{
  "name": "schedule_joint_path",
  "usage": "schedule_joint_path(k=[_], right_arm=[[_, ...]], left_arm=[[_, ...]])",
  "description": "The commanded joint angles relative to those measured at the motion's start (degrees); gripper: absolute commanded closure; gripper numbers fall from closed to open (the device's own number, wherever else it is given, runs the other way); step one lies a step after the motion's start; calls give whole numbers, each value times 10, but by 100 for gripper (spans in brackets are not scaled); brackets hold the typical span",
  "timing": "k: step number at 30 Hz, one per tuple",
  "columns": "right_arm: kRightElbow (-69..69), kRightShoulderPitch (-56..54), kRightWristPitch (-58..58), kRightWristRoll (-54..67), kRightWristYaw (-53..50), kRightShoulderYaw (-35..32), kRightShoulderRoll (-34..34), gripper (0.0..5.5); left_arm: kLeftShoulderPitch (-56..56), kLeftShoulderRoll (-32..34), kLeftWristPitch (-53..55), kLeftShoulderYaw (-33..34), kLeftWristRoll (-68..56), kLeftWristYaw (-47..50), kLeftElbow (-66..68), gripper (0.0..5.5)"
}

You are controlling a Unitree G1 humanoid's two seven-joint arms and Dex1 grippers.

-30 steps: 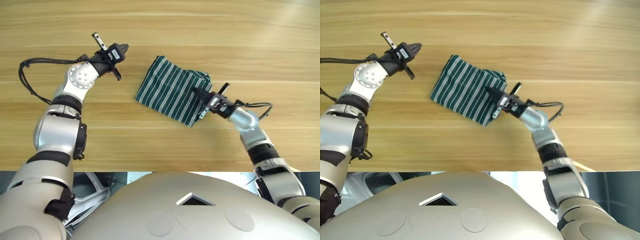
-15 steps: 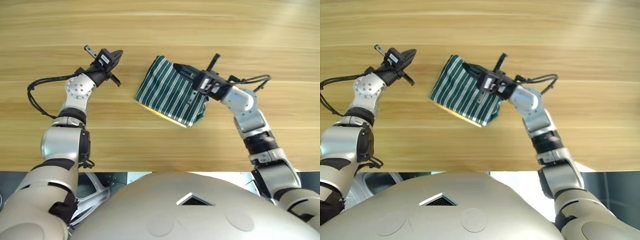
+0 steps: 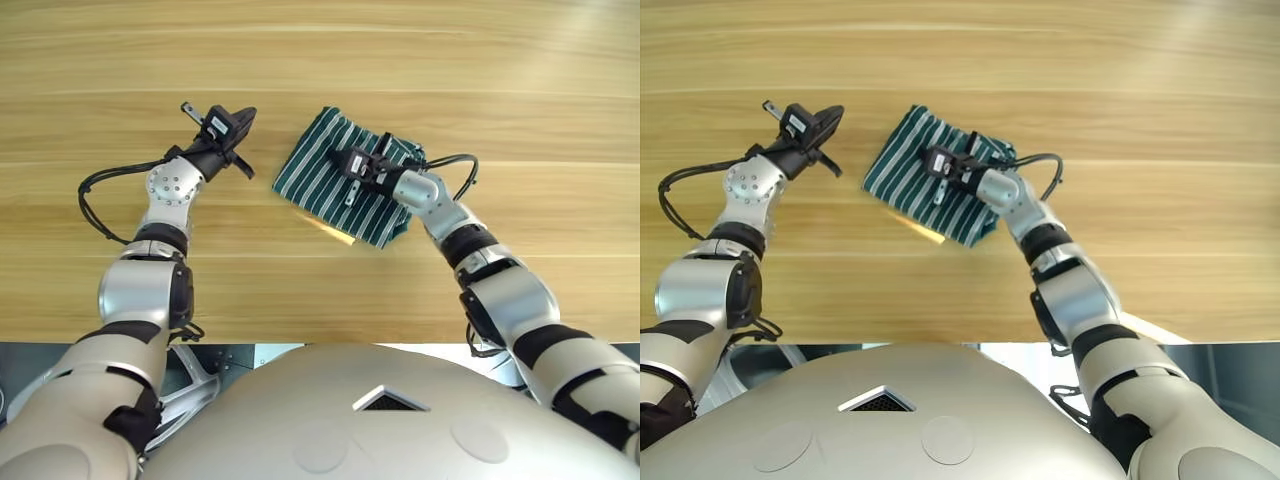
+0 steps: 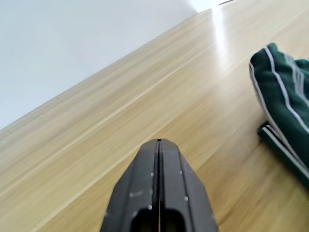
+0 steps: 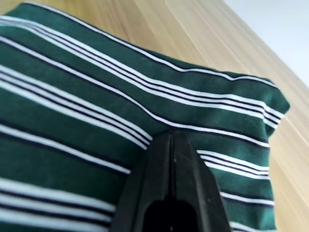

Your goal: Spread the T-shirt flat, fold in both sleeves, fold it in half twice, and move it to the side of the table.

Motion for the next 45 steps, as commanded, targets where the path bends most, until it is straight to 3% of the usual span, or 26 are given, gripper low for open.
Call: schedule_joint_path(k=[1, 11, 18, 25, 27, 28, 30, 31, 33, 36, 38, 40, 43, 45], right_arm=[[102, 28, 83, -16, -66, -23, -38, 549], [151, 108, 229, 86, -205, -209, -205, 549], [146, 104, 243, 82, -209, -262, -259, 549], [118, 40, 141, 85, -194, -295, -299, 549], [53, 11, 44, 102, -198, -315, -324, 549], [-47, 13, -5, 121, -188, -329, -326, 549], [-391, 59, -32, 176, -144, -315, -311, 549], [-518, 84, -36, 186, -116, -278, -302, 549], [-610, 118, -50, 184, -55, -178, -276, 549], [-525, 128, -59, 175, 37, -71, -204, 549], [-449, 129, -42, 254, 129, -56, -148, 549], [-423, 136, 3, 394, 252, -82, -103, 549], [-364, 120, 138, 593, 421, -180, -40, 549], [-259, 71, 216, 642, 420, -244, -15, 549]], left_arm=[[10, -11, 4, 14, -16, -7, -4, 550], [24, -48, 77, 87, -86, 13, 10, 550], [28, -55, 132, 140, -123, 52, 12, 550], [24, -78, 132, 162, -137, 50, 8, 550], [18, -82, 137, 194, -179, 6, 0, 550], [11, -83, 144, 217, -208, -20, -6, 550], [-5, -85, 156, 259, -263, -64, -18, 550], [-10, -87, 156, 268, -275, -72, -19, 550], [-6, -95, 150, 264, -271, -67, -15, 550], [12, -103, 144, 255, -257, -50, -4, 550], [25, -101, 148, 255, -253, -42, 4, 550], [34, -98, 155, 265, -262, -46, 7, 550], [46, -97, 158, 292, -288, -79, 3, 550], [50, -98, 151, 291, -287, -91, 0, 550]])
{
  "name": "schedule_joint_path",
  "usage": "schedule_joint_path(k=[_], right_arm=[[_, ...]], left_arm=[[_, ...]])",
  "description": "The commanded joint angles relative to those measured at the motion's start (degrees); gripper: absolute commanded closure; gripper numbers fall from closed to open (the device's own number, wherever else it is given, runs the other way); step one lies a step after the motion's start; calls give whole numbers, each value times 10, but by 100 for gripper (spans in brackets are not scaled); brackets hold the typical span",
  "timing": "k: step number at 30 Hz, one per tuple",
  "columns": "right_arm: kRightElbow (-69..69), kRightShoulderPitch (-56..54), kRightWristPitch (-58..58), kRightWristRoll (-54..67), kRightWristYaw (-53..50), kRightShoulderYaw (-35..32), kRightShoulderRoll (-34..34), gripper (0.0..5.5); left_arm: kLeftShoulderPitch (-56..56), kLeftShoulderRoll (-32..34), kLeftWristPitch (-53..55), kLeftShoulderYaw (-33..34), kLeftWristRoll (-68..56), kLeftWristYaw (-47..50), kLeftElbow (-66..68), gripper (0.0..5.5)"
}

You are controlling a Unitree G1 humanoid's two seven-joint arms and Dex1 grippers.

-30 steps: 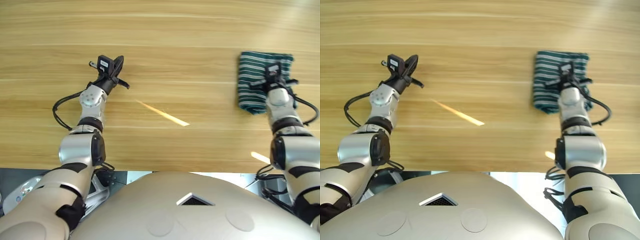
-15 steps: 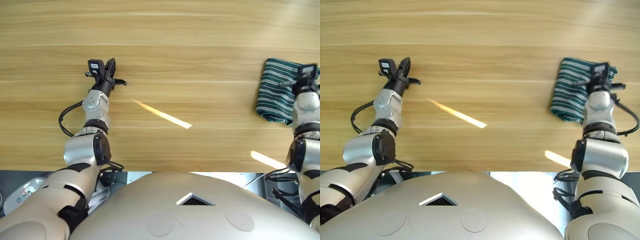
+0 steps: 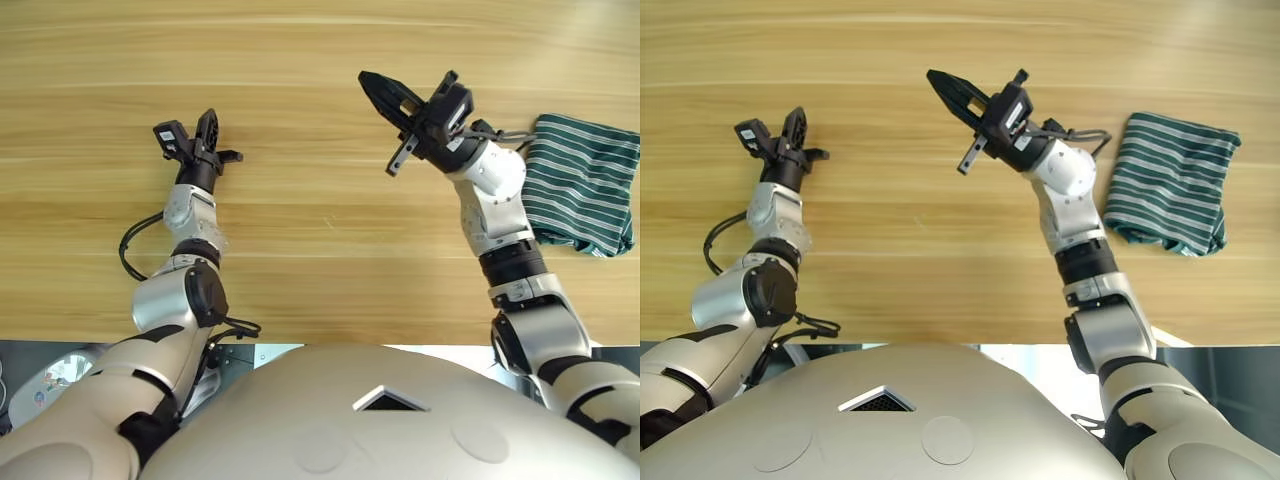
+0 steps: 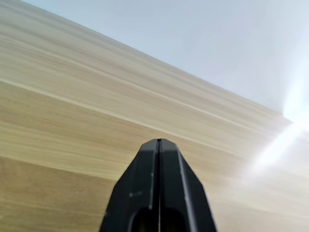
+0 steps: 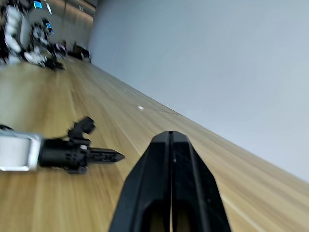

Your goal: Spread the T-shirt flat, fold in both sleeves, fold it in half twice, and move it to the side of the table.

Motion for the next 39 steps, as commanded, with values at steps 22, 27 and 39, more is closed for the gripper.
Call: schedule_joint_path(k=[22, 27, 39], right_arm=[[473, -180, -98, -178, -286, -183, -11, 549], [482, -172, 5, -53, -54, -298, 16, 549], [507, -181, 88, 22, 47, -429, 101, 549]], left_arm=[[67, -140, -155, -63, 101, 230, -19, 550], [45, -127, -106, -58, 107, 300, 0, 550], [-54, 13, 106, 2, 74, 231, 39, 550]])
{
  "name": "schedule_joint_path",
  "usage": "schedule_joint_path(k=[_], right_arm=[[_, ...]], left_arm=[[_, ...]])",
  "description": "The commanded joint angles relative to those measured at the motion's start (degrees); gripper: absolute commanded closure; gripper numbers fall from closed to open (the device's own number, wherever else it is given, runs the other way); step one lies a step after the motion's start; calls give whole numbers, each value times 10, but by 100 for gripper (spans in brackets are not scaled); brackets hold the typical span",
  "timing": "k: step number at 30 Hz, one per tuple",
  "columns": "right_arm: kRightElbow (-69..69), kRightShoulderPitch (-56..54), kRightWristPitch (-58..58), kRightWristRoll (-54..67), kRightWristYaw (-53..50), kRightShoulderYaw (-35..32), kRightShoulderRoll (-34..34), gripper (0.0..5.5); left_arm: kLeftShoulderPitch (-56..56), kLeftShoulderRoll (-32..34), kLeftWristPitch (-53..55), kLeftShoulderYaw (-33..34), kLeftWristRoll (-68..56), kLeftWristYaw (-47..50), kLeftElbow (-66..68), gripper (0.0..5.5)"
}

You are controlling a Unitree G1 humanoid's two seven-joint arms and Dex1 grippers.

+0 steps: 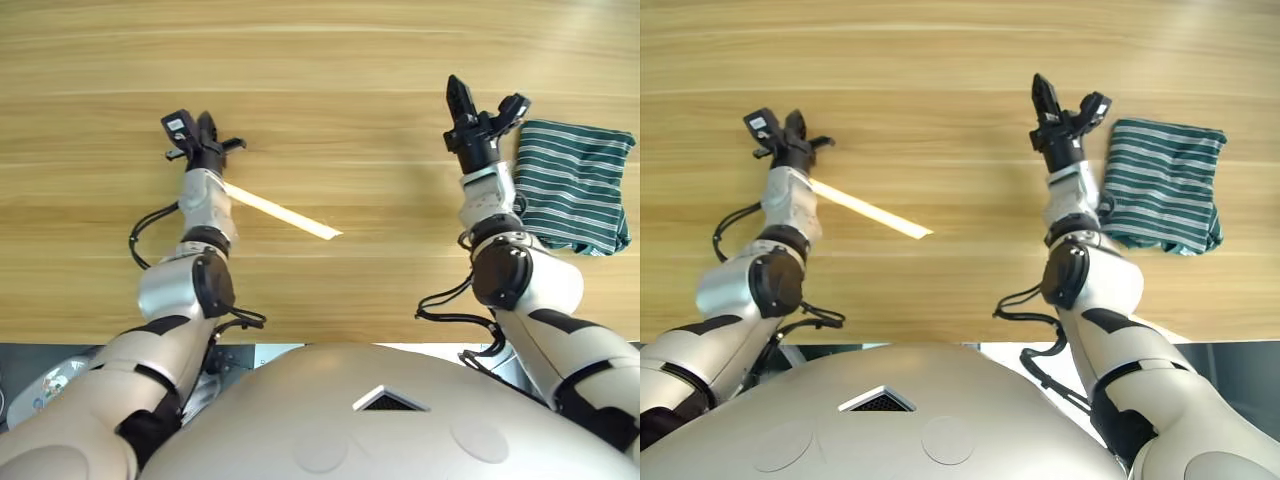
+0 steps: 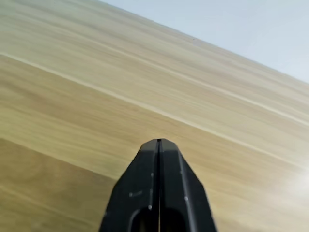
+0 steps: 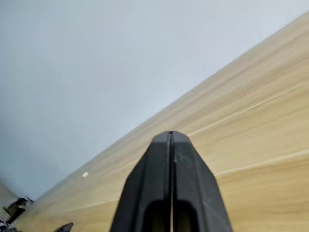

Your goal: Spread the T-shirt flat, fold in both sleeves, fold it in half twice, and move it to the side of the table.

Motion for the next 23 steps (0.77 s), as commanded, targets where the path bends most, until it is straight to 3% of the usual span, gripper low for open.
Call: schedule_joint_path(k=[1, 6, 23], right_arm=[[-1, -9, -8, -2, 7, -11, 23, 549], [6, -21, -27, -56, -50, 13, 42, 549], [11, -15, -29, -110, -124, 15, 33, 549]], left_arm=[[-5, 11, 50, 19, -12, -22, 16, 550], [-11, 26, 81, 62, -44, -49, 16, 550], [-1, 7, 70, 70, -39, -87, 13, 550]])
